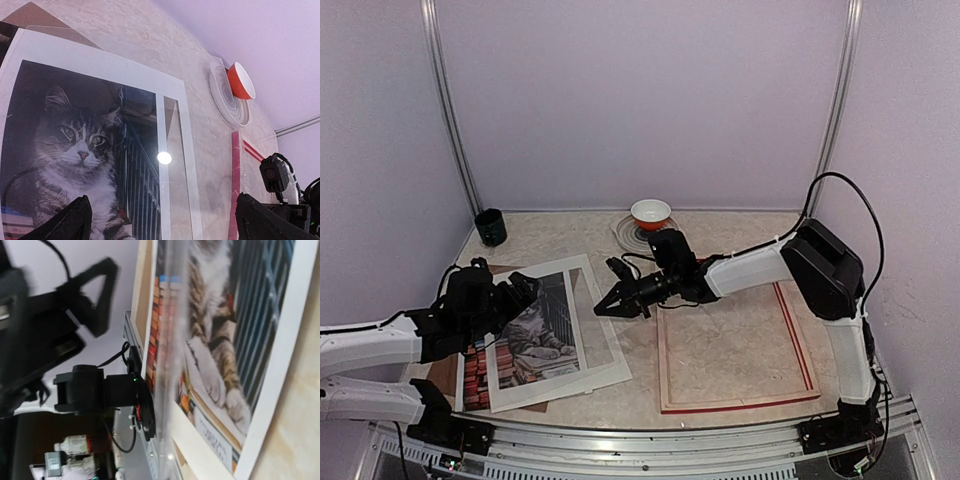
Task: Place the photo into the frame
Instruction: Pick up the glass panel from the mat board.
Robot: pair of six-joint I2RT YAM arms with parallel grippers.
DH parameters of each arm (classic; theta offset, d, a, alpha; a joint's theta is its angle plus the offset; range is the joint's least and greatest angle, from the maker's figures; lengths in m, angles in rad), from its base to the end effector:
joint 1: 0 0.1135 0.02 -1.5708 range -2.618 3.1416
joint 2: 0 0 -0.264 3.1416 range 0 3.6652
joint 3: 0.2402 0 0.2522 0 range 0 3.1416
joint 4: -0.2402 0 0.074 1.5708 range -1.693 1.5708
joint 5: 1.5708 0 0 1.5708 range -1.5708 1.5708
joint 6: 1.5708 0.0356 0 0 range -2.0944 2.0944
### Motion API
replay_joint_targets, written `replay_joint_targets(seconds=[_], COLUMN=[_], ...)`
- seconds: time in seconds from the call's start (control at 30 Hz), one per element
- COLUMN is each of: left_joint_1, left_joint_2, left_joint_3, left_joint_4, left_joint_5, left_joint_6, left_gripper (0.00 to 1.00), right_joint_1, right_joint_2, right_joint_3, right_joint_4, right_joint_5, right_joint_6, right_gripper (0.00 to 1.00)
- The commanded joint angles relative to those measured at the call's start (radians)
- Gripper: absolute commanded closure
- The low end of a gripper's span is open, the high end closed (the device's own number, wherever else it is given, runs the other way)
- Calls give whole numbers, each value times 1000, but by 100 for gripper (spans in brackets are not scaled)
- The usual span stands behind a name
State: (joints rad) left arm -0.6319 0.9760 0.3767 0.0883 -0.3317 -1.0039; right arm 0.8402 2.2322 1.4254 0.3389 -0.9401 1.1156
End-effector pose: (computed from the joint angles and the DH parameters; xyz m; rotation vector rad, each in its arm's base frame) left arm 0.1699 -0.1100 0.1909 -0.5933 2.0345 -0.6602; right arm 0.2987 0.3765 0.1436 0.3962 -2.3770 -1.8263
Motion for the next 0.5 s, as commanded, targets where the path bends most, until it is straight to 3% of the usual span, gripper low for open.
replay_joint_targets(seconds=[0.0, 0.47], left_joint_1=[-9, -22], left_joint_2=[13, 102], left_joint_3=[20, 75], left_joint_4=[-28, -1], left_joint_5=[-10, -2], left_joint_6=[20, 48], left_gripper=[1, 1], right_joint_1=[-27, -132], right_joint_2=[-118, -478], right_joint_3=[-74, -381], right_joint_4=[-84, -261], right_joint_5=[42, 100], right_joint_6=[-116, -280], right_gripper=[100, 100])
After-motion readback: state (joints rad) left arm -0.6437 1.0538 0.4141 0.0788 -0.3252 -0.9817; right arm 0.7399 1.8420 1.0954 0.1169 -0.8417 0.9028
